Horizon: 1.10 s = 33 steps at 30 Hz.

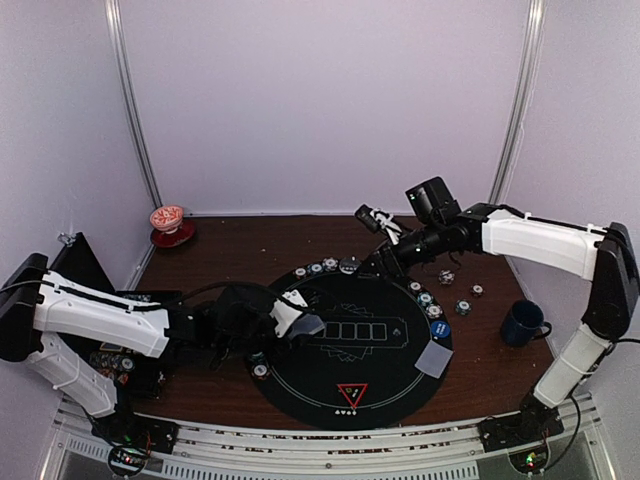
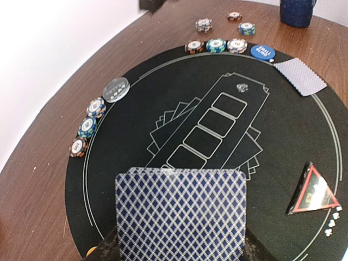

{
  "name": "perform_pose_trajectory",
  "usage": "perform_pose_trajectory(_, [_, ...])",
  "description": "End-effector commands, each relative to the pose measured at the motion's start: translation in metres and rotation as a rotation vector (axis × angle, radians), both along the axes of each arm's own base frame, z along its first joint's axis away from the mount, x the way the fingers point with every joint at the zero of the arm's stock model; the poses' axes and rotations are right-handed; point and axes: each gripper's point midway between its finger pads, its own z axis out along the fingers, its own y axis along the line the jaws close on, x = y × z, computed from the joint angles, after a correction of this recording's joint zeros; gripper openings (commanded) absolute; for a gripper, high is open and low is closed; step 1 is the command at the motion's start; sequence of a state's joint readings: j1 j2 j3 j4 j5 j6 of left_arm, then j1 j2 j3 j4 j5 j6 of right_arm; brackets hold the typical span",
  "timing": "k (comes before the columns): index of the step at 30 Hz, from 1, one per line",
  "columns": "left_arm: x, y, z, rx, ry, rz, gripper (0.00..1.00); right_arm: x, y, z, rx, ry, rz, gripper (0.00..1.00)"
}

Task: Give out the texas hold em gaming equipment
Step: Pick up the poker card from the face-down deck piles.

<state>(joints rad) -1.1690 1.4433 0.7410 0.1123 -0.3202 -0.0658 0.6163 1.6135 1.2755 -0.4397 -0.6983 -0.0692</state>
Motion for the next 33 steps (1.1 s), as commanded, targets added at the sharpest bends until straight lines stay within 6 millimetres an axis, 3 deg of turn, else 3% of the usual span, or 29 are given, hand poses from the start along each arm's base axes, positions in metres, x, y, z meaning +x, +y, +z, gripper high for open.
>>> perform_pose_trajectory(1, [-0.005,-0.007,0.022,-0.074,-0.045,-0.032,0.51,-0.014,0.037,0.006,0.082,0.066,0.091,0.76])
perform_pose_trajectory(10, [-0.006,-0.006,0.023,-0.076,-0.047,-0.034,0.51,-0.049,0.081,-0.011,0.074,0.125,0.212,0.74])
perform_pose_trajectory(16, [-0.007,-0.006,0.023,-0.08,-0.044,-0.04,0.51,-0.053,0.098,-0.029,0.027,0.136,0.214,0.73])
perform_pose_trajectory(33, [-0.012,-0.005,0.021,-0.082,-0.044,-0.055,0.51,-0.05,0.107,-0.065,-0.057,0.17,0.202,0.55])
